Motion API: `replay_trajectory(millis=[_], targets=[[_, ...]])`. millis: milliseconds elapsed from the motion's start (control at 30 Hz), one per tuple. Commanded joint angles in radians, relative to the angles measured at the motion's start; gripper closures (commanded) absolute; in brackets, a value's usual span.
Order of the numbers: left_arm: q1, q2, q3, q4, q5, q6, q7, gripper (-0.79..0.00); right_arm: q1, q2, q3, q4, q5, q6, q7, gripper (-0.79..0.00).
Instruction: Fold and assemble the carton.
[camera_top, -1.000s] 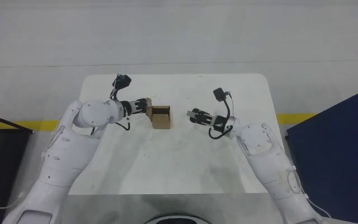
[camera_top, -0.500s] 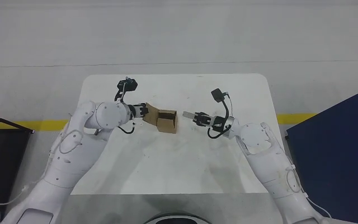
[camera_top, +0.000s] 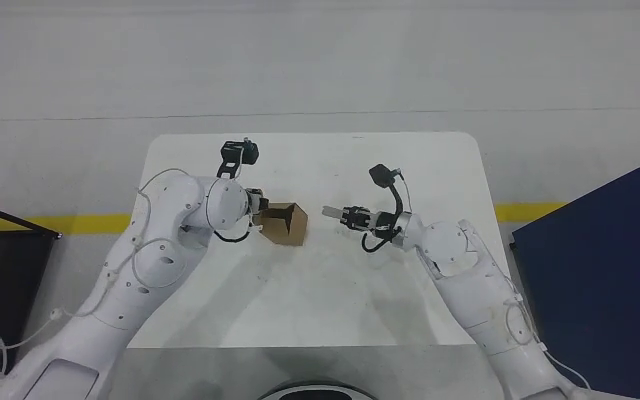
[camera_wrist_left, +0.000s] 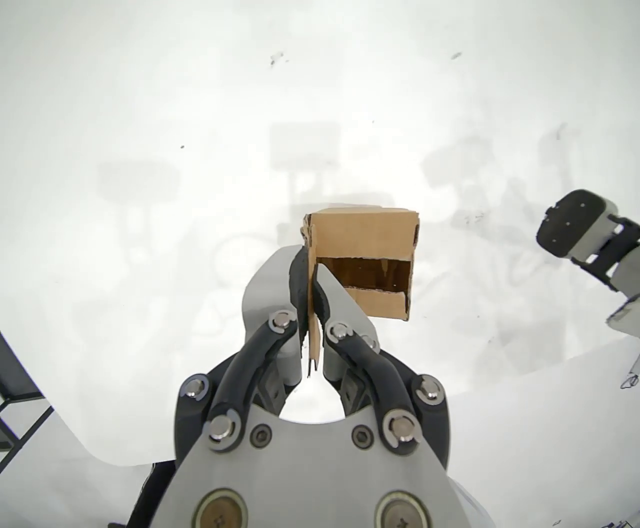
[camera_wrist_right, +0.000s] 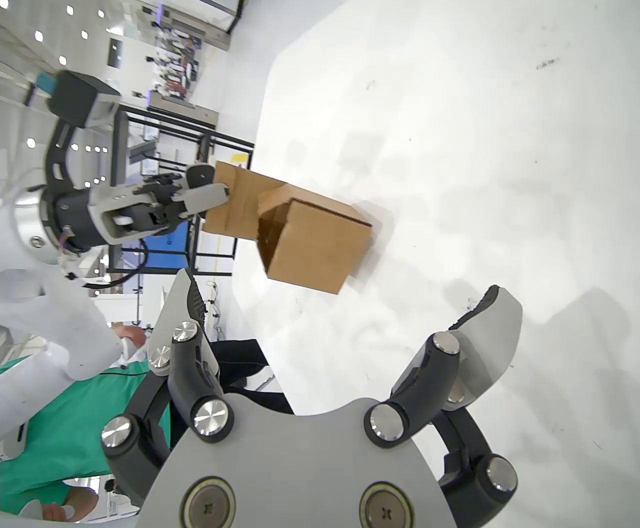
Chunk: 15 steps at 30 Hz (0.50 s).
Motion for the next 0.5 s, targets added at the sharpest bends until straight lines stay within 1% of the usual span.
replay_trajectory(millis=[0, 233, 300, 467], targets=[[-0.005, -0.004, 0.009, 0.008, 0.011, 0.002, -0.002, 0.000, 0.011, -0.003, -0.011, 0.010, 0.007, 0.001, -0.001, -0.785], [-0.021, -0.020, 0.023, 0.003, -0.007, 0.012, 0.020, 0.000, 0.015, -0.002, -0.014, 0.041, 0.020, -0.006, 0.009, -0.785], [-0.027, -0.025, 0.028, 0.002, -0.012, 0.015, 0.026, 0.000, 0.038, -0.007, -0.042, 0.068, -0.004, 0.014, 0.020, -0.785], [-0.047, -0.037, 0.046, 0.006, -0.009, 0.019, 0.023, 0.000, 0.114, -0.032, -0.160, 0.145, -0.118, 0.096, -0.023, -0.785]])
